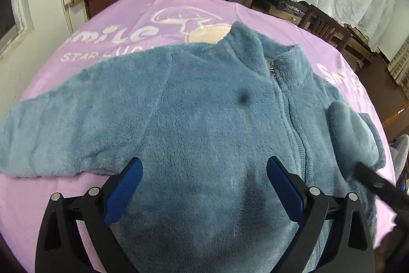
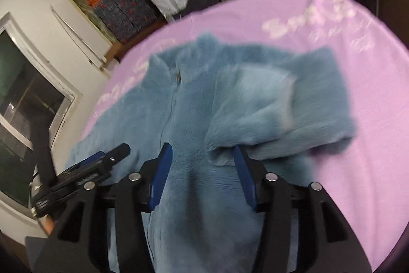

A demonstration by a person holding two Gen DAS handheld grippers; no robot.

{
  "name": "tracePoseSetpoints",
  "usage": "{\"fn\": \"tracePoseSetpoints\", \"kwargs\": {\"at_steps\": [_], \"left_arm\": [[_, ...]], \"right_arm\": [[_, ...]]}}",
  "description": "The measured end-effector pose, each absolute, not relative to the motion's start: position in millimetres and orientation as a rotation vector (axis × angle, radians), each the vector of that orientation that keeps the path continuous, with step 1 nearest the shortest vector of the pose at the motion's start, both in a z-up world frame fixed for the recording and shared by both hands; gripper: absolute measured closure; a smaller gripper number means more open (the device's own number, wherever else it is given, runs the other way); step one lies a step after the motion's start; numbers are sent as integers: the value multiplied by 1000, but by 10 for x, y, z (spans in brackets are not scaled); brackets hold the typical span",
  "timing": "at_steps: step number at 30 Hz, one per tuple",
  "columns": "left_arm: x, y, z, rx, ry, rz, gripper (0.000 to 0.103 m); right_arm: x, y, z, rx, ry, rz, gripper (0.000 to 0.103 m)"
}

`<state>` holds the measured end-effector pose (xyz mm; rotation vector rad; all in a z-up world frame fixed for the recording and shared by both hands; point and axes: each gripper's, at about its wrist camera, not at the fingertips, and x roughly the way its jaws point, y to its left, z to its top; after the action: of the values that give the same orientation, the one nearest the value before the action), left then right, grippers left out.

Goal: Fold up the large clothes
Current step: 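Carry the sleeve across the jacket body with the right tool and release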

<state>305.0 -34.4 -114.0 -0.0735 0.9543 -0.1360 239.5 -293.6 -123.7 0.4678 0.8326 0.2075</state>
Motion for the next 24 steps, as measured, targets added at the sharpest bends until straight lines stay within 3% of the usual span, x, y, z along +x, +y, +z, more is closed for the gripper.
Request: {"fn": "tracePoseSetpoints", "kwargs": {"at_steps": [5, 12, 18, 24], "left_arm": [[2866, -554, -1019, 29, 880, -178, 5], [2612, -1333, -824, 226, 786, -305, 5], [2581, -2064, -991, 457, 735, -365, 5], [2738, -2323, -1125, 487, 748, -387, 5]], "right_arm": [[2285, -3562, -1030, 566, 718, 78, 53], [2370, -4145, -1232, 747, 674, 48, 54], [2401, -4293, -1452, 796, 708, 2, 59], [2371, -4421, -1501, 876, 695, 11, 59]]}}
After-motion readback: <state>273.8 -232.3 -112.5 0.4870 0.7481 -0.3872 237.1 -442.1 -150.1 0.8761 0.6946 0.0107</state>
